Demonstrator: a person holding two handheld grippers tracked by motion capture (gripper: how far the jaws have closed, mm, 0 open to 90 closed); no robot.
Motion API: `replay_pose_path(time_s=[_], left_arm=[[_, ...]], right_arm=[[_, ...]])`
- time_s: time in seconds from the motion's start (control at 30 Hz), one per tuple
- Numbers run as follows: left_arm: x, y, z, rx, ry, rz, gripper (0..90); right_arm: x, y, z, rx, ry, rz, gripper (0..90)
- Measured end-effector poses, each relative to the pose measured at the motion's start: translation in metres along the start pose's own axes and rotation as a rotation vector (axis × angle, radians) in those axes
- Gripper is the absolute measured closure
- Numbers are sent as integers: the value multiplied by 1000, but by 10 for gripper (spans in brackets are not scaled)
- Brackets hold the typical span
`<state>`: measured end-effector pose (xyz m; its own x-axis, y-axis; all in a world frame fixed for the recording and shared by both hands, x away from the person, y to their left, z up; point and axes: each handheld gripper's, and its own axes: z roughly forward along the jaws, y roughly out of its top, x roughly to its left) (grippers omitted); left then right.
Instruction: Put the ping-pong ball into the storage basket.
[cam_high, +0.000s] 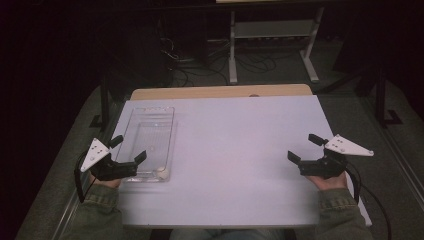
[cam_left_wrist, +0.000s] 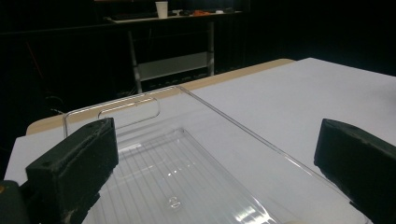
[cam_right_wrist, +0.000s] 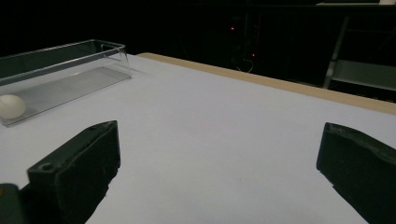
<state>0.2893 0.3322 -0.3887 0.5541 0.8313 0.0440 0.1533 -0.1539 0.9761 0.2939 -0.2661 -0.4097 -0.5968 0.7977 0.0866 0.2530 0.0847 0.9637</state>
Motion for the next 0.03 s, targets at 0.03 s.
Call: replay_pose_path(time_s=[0.03], left_arm=[[-1,0,0,1,0,3,0]], right_arm=[[0,0,0,2,-1,2,0]])
